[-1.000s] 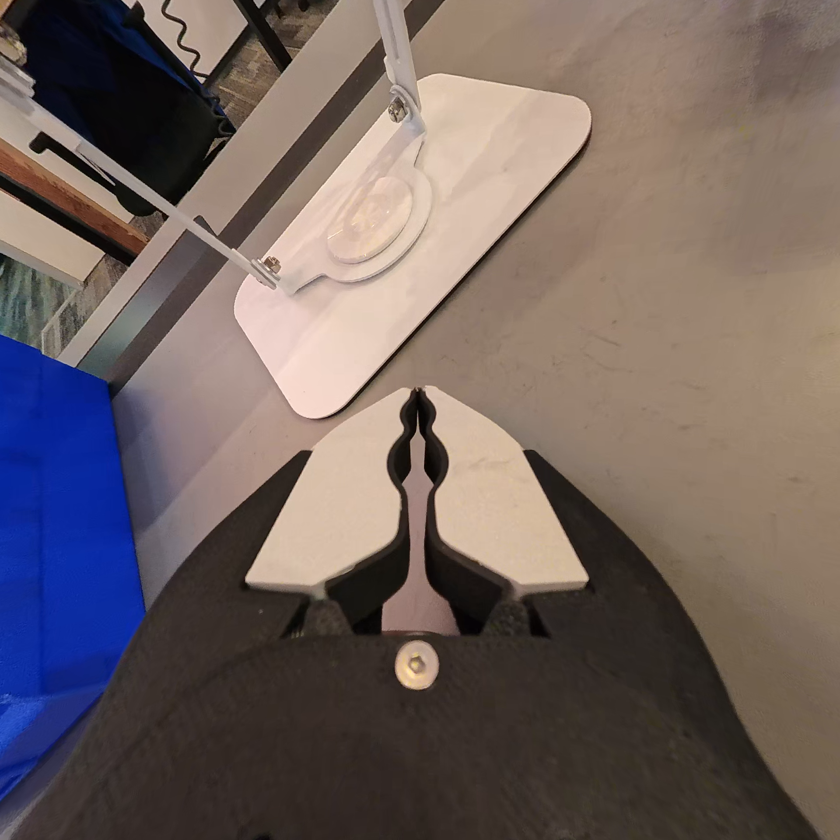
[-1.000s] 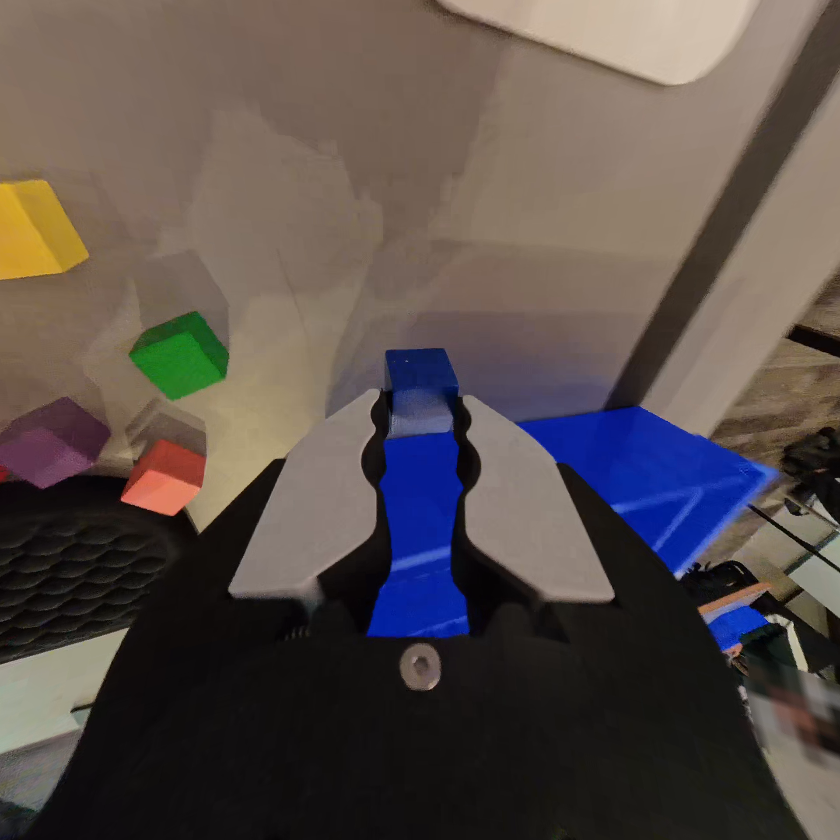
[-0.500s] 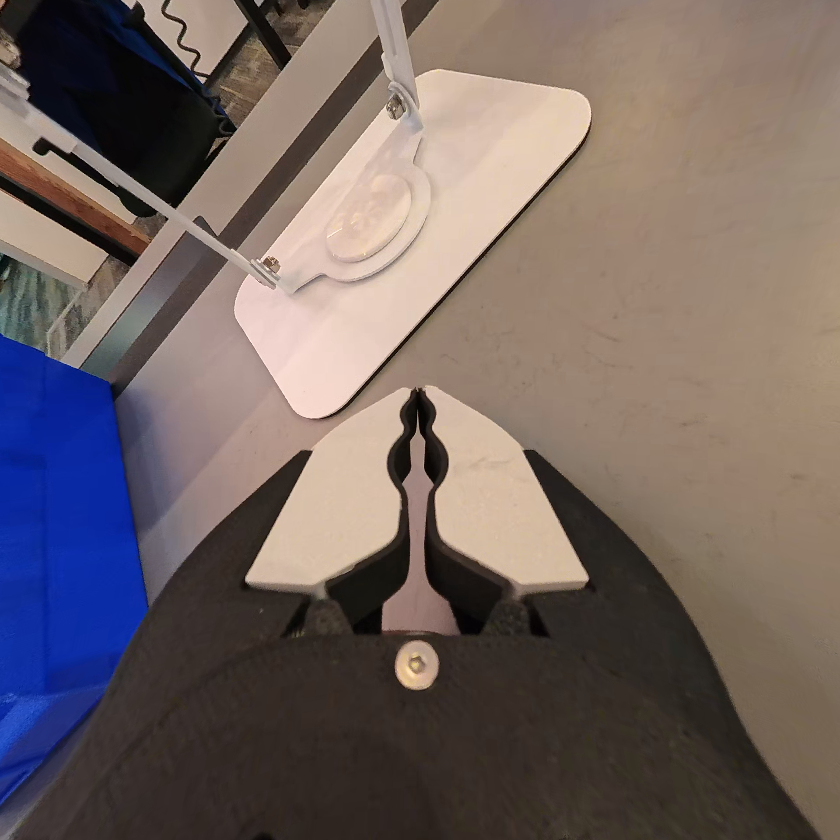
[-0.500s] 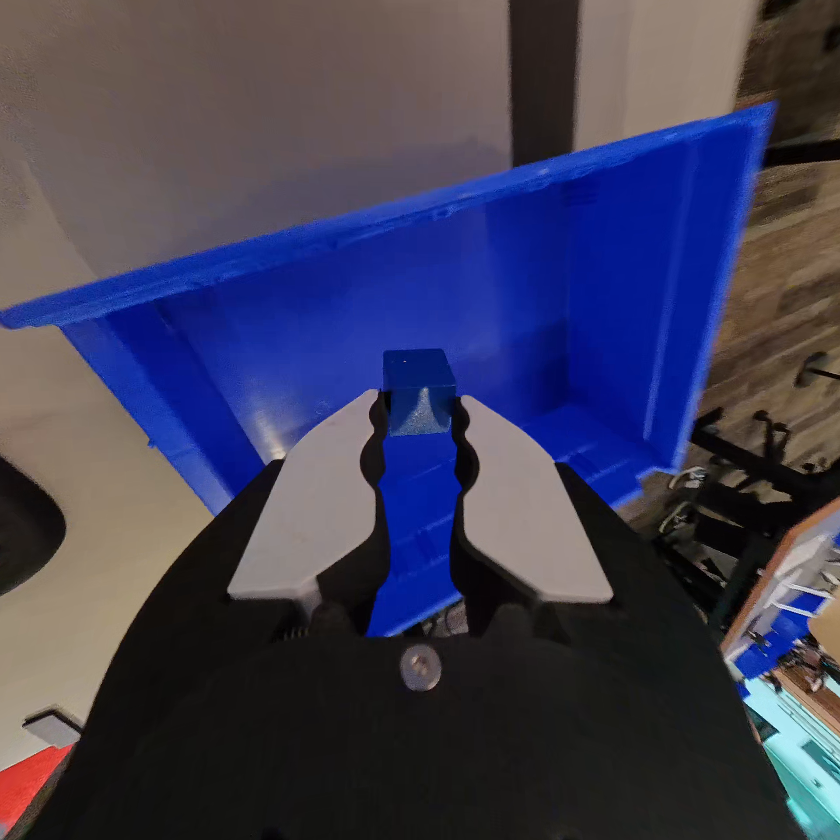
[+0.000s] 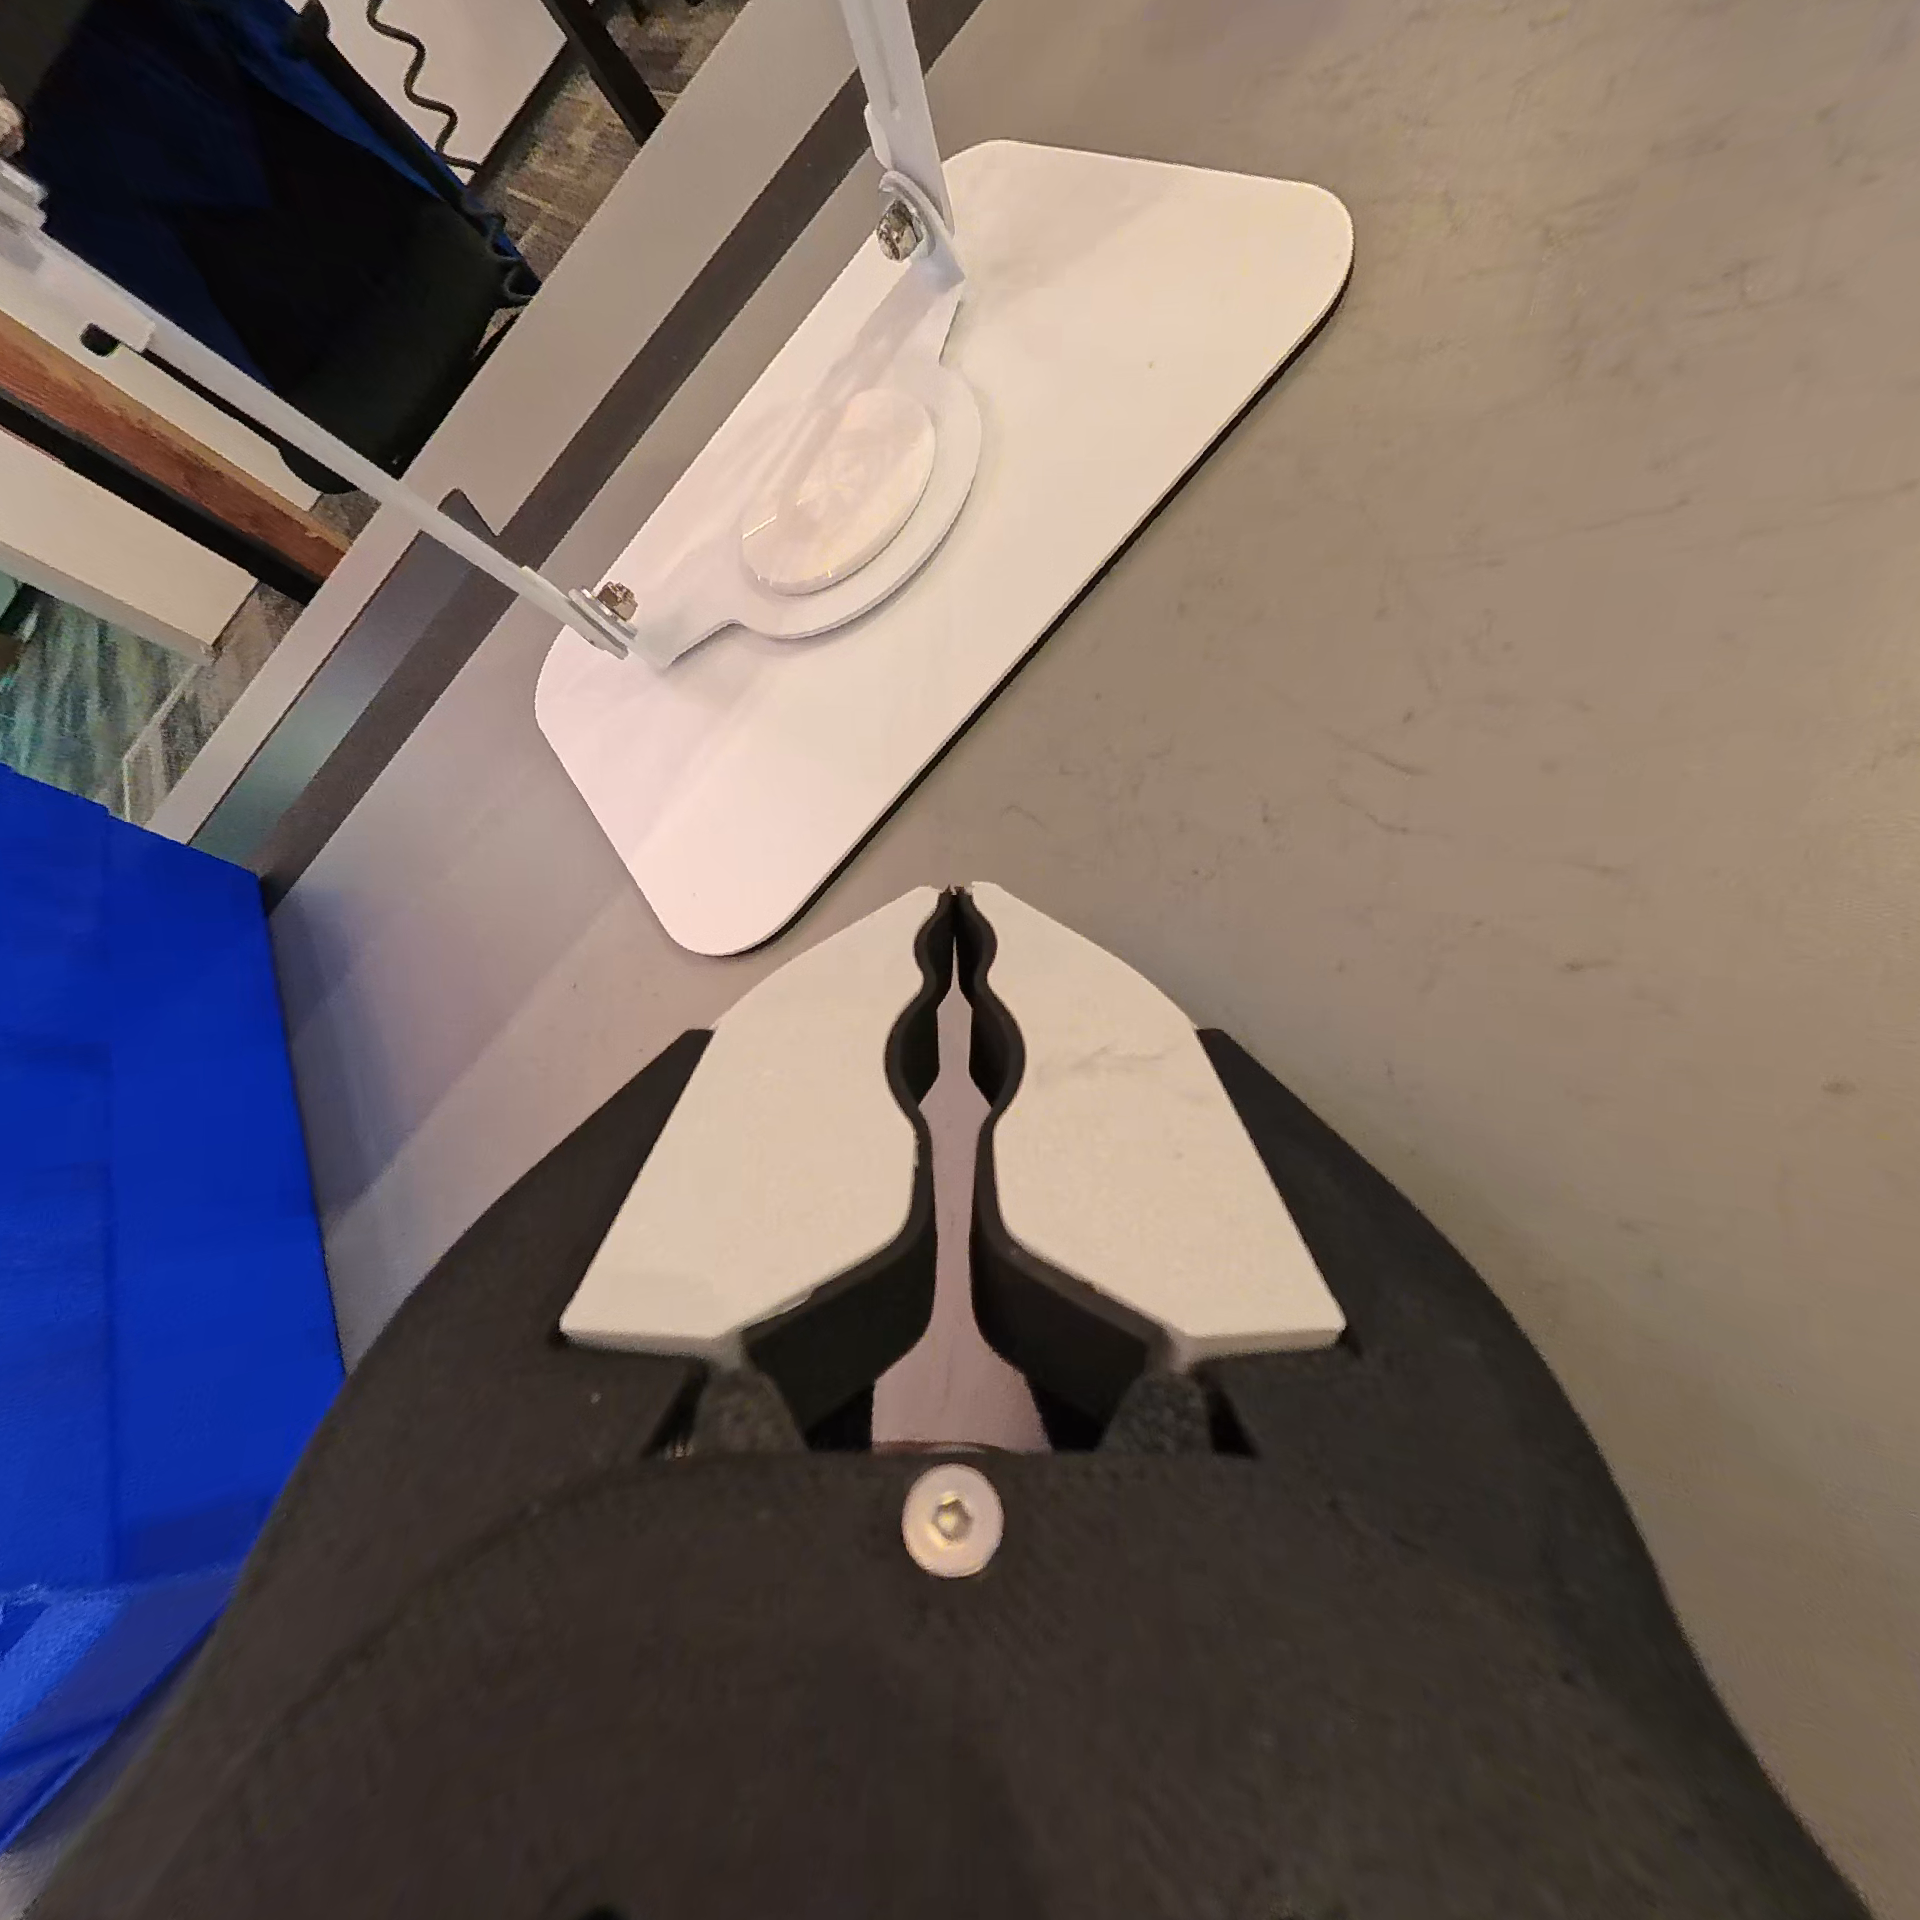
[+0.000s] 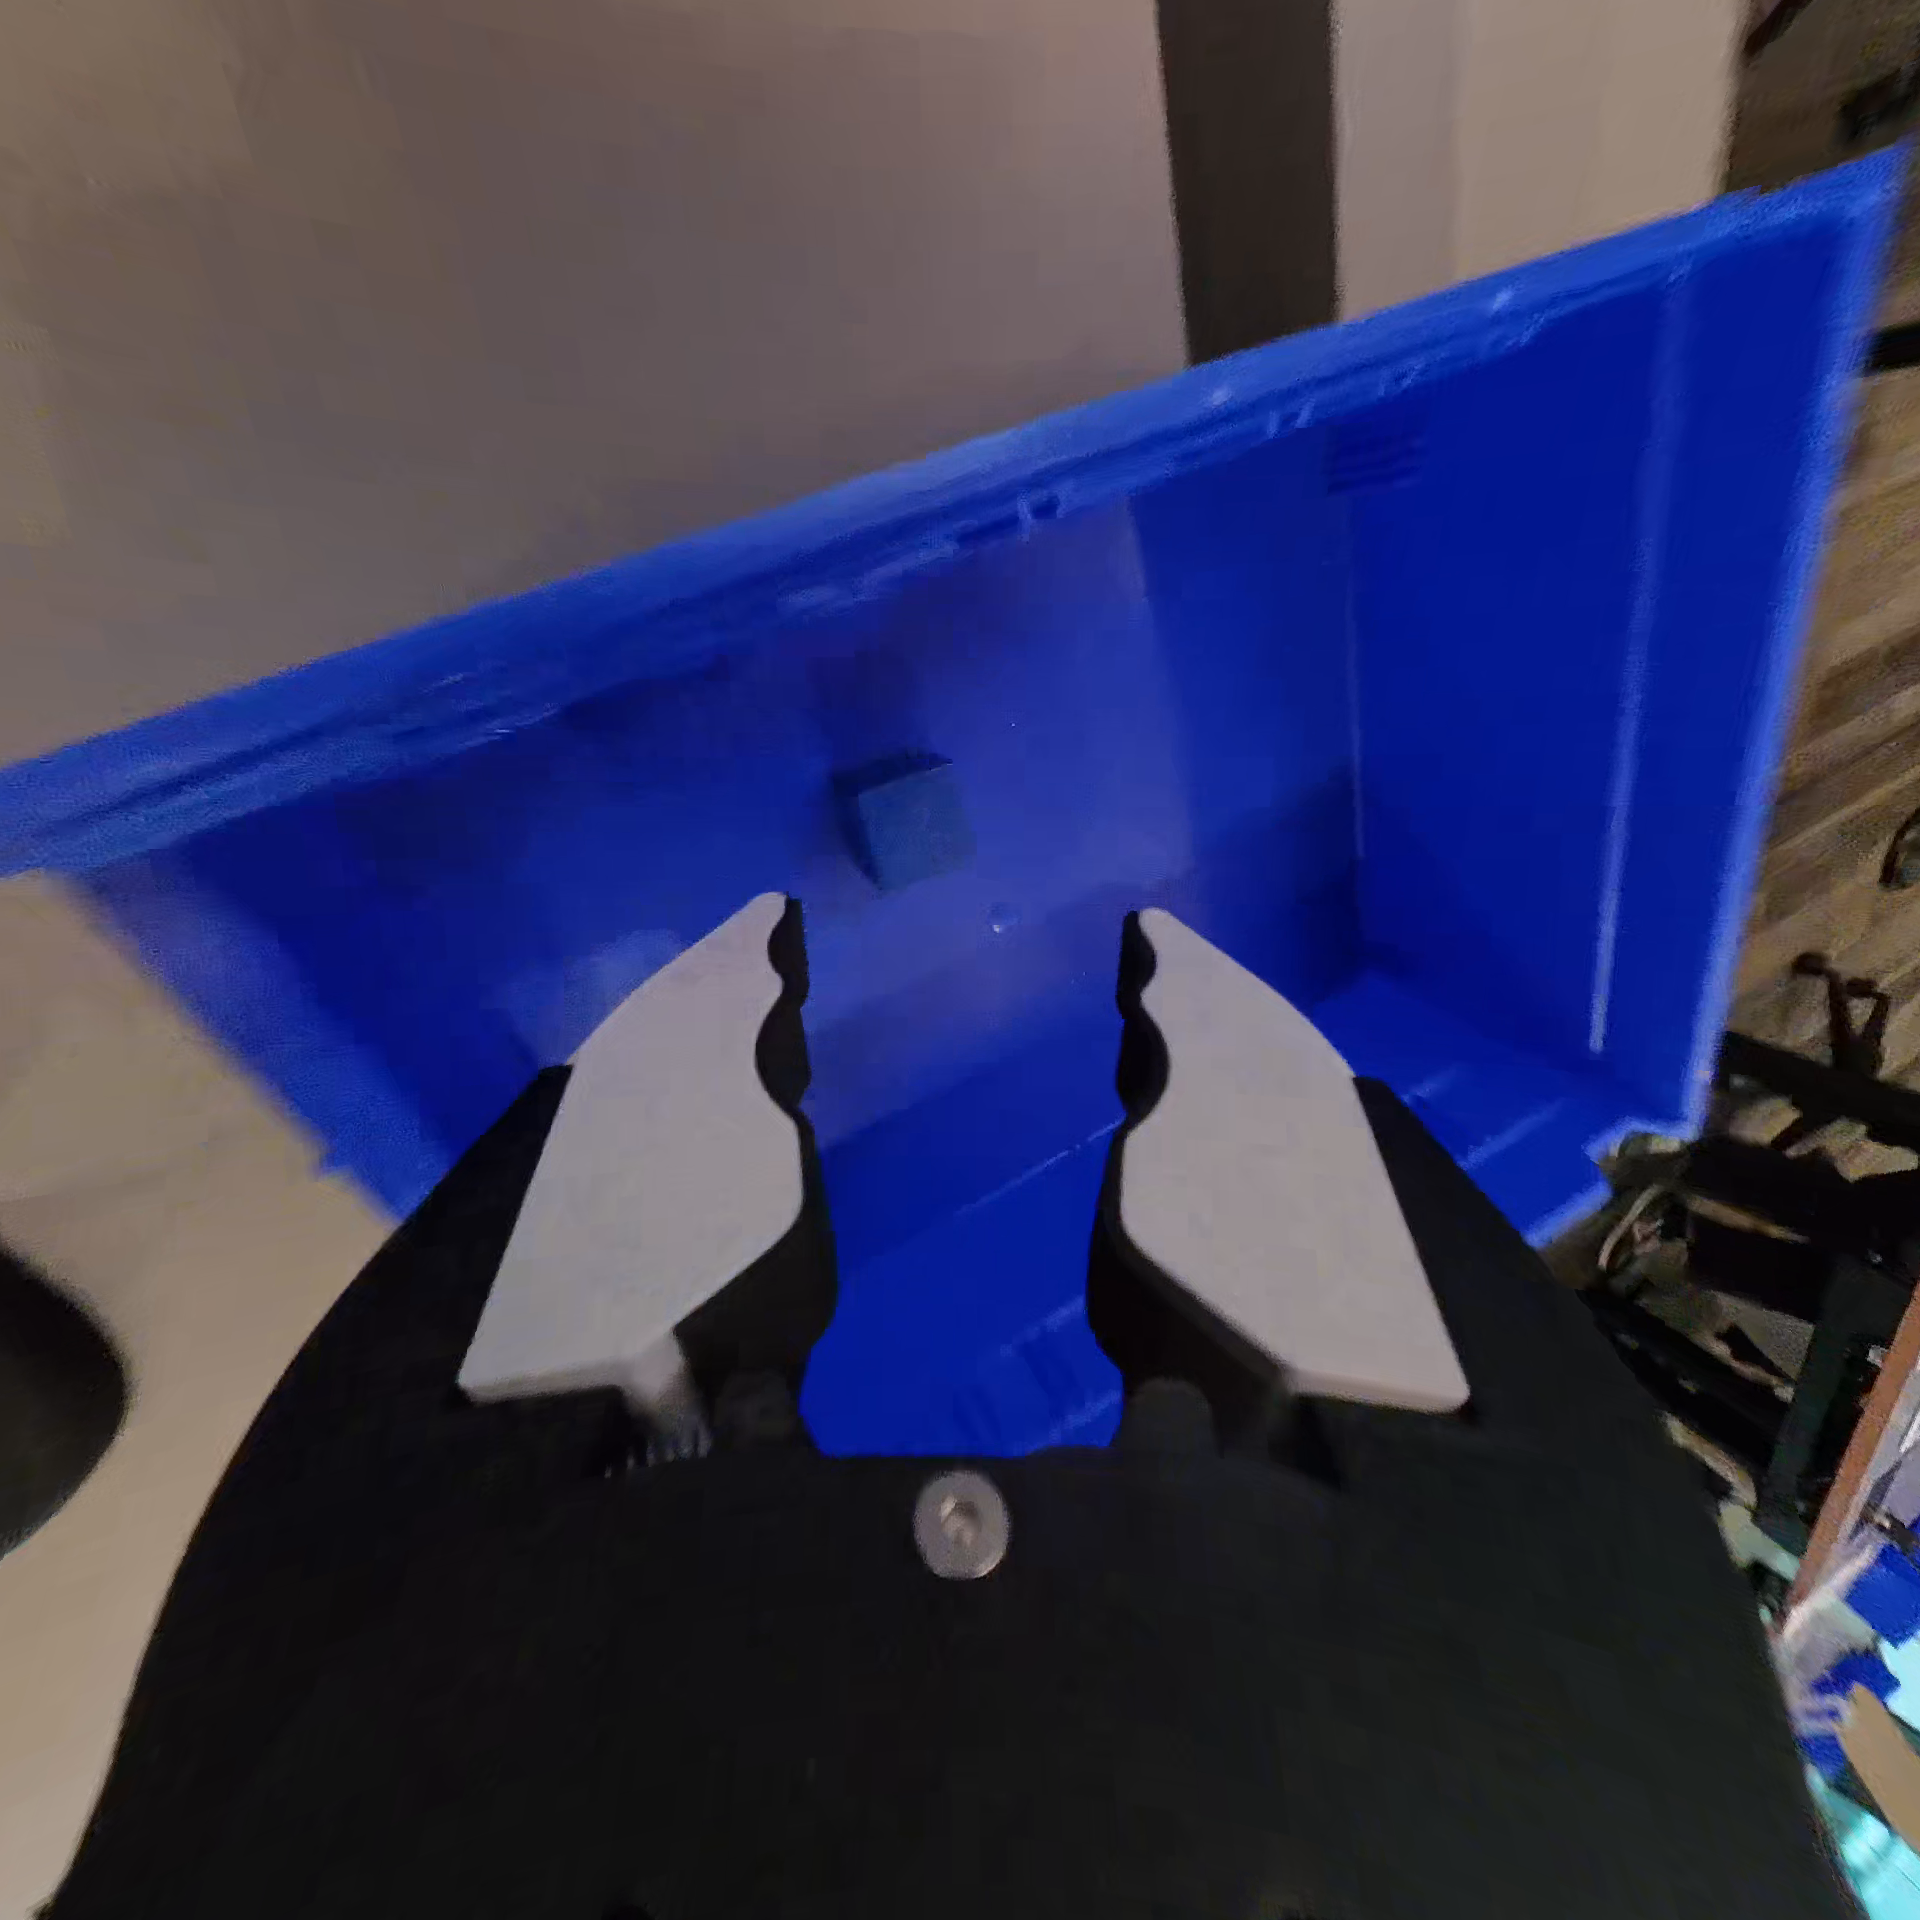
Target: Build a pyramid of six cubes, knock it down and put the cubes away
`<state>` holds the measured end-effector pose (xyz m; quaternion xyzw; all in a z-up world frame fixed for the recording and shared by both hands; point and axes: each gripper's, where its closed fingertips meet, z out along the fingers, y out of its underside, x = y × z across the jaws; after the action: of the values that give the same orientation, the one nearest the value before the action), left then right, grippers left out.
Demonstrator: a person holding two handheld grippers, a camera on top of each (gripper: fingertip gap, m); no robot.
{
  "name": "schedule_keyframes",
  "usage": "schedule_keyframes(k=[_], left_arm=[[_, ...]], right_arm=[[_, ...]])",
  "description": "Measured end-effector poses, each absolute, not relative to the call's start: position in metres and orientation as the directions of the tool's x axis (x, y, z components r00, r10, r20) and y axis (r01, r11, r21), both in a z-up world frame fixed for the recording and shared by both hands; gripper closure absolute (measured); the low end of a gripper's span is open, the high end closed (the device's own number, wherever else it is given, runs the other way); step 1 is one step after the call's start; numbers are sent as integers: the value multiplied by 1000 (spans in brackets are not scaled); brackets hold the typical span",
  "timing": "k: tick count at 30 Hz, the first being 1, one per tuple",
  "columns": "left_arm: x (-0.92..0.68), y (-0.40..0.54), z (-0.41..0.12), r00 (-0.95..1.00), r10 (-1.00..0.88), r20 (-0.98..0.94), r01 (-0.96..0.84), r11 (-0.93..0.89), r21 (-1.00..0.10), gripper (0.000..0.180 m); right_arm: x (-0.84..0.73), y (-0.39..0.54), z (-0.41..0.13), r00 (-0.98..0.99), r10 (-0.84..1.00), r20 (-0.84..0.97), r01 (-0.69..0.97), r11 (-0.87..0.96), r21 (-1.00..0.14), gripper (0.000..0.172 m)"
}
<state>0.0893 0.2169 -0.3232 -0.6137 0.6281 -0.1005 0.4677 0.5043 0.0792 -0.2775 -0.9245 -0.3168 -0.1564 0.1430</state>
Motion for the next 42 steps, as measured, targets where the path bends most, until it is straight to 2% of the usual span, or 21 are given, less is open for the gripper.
schedule_keyframes(k=[3, 6, 8, 12, 16, 19, 22, 24, 26, 28, 30, 33, 35, 39, 42], left_arm=[[89, 217, -323, 191, -868, -458, -675, 223, -704, 180], [90, 217, -324, 187, -870, -456, -677, 222, -702, 180], [90, 216, -324, 185, -869, -459, -679, 224, -699, 180], [90, 216, -324, 186, -867, -463, -679, 227, -698, 180], [90, 217, -325, 185, -863, -471, -685, 230, -691, 180], [90, 217, -326, 181, -858, -481, -691, 237, -683, 180], [90, 217, -326, 181, -857, -482, -692, 237, -681, 180], [90, 217, -326, 181, -858, -481, -693, 236, -681, 180], [90, 217, -326, 179, -856, -485, -695, 239, -679, 180], [90, 216, -326, 178, -855, -486, -695, 241, -678, 180], [90, 217, -327, 177, -855, -488, -697, 242, -675, 180], [90, 217, -327, 175, -856, -487, -699, 241, -674, 180], [90, 217, -327, 178, -857, -483, -696, 237, -677, 180], [90, 216, -326, 178, -857, -483, -693, 239, -680, 180], [90, 216, -327, 175, -857, -485, -694, 242, -678, 180]], right_arm=[[461, 51, -235, 747, 551, 371, 657, -696, -290, 124], [404, 11, -224, 719, 622, 311, 695, -628, -350, 134], [375, -13, -241, 747, 627, 222, 662, -670, -335, 132], [354, -43, -291, 852, 513, 104, 523, -821, -231, 128], [340, -45, -314, 908, 419, 5, 403, -871, -281, 130], [344, -47, -326, 928, 372, 12, 363, -898, -248, 130], [345, -47, -333, 935, 353, 0, 343, -909, -238, 143], [344, -44, -334, 934, 357, -11, 342, -904, -257, 144], [346, -41, -324, 930, 367, 1, 352, -891, -288, 144], [357, -31, -292, 939, 343, 39, 331, -863, -381, 144], [388, -17, -251, 959, 253, 129, 283, -836, -469, 144], [444, 9, -223, 981, 116, 158, 181, -842, -509, 144], [479, 30, -236, 991, 51, 120, 103, -874, -475, 144], [530, 52, -295, 997, -32, 66, -10, -951, -308, 144], [544, 57, -327, 997, -50, 61, -34, -973, -229, 144]])
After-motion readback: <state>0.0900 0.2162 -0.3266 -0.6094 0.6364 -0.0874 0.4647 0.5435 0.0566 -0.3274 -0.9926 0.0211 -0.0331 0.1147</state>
